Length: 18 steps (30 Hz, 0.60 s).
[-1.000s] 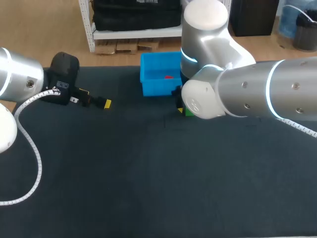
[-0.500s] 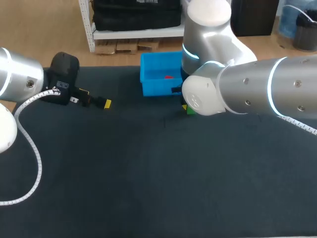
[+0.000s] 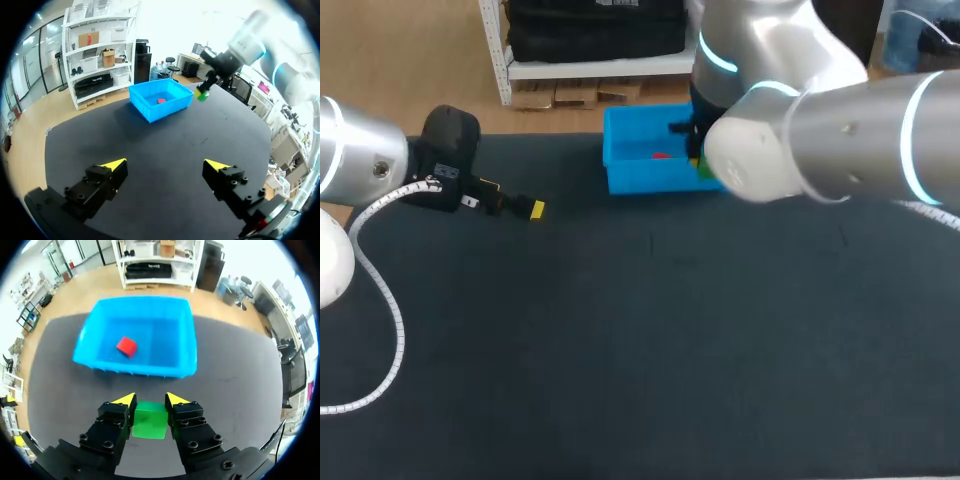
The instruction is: Use the left arm to pick the red cube and place it into the blue plastic box first, then use the right arm to grasp the green cube and put it into the same blue plastic box after the first action is fully finished.
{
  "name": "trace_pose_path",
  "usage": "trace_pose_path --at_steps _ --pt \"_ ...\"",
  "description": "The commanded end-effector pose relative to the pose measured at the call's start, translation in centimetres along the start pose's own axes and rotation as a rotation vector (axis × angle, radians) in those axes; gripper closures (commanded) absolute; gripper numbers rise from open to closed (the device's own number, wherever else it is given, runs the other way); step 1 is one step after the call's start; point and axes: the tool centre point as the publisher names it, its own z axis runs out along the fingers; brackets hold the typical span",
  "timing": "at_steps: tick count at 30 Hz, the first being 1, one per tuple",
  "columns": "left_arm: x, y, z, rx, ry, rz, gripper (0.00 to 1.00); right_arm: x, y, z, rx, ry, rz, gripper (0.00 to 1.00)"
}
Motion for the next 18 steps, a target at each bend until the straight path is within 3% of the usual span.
trace_pose_path --at_steps 1,8,18 --pt "0.2 0.2 -0.1 0.007 -0.008 0.002 0.0 0.8 -0.6 -5.7 -0.017 -0.164 0.004 1.0" --pt "0.2 0.2 -0.1 0.007 -0.008 0.002 0.0 0.1 0.0 -8.7 -0.039 -0.241 -0.003 1.0" --pt "0.2 0.2 -0.1 0.007 -0.008 0.002 0.0 0.9 0.2 -8.4 -0.062 -0.24 -0.002 1.0"
